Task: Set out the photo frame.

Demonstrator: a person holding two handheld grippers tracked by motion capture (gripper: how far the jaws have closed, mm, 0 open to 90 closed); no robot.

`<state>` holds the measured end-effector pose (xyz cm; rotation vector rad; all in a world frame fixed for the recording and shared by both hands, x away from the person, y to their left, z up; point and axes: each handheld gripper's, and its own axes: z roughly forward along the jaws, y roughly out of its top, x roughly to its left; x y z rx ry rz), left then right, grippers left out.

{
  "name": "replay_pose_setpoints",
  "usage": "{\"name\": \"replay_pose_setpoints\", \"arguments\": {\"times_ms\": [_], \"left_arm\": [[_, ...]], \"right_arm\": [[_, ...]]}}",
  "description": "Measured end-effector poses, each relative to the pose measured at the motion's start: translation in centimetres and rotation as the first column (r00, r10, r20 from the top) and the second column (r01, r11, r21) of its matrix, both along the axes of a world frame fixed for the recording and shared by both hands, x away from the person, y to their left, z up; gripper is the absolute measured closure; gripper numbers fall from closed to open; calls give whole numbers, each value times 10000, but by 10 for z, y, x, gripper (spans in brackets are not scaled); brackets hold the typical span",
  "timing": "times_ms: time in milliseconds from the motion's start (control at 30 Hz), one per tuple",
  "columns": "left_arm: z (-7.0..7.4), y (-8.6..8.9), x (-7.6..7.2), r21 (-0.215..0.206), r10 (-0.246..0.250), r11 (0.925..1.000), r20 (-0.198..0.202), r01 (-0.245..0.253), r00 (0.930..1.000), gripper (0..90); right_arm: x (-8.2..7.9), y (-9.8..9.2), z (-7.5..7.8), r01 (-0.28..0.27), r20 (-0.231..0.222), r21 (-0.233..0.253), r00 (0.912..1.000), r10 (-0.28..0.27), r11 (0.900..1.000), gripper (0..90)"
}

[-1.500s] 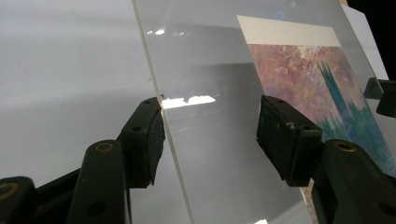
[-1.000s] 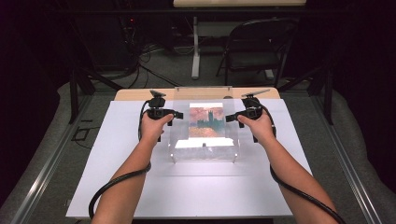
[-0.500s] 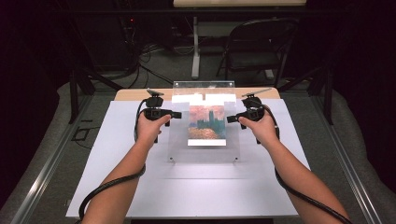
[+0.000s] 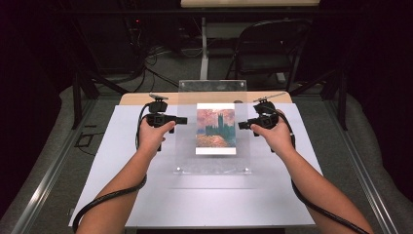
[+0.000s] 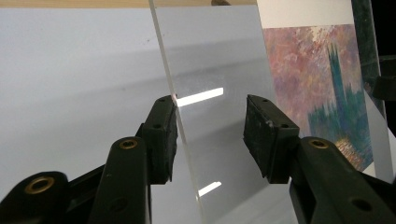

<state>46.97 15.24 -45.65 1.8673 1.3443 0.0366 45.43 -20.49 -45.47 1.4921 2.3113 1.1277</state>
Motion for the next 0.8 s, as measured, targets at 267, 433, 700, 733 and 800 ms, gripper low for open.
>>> {"name": "replay_pose_setpoints", "arguments": {"times_ms": [267,433,700,733,800], "left_arm": [[6,3,-8,-20,-191,9998,161,191,9997,575],[12,3,-15,53,-325,9995,355,323,9988,587],[20,6,-28,161,-650,9978,635,641,9959,615],[21,7,-30,191,-714,9973,668,702,9952,620],[24,8,-34,186,-780,9969,717,769,9944,630]], "right_arm": [[-9,-1,6,-34,159,-51,9999,34,10000,538],[-18,-3,11,-102,340,-65,9994,104,9999,561],[-30,-6,18,-373,531,35,9979,371,9993,572],[-31,-6,19,-383,572,27,9976,381,9993,574],[-35,-6,22,-469,688,-78,9965,473,9989,581]]}}
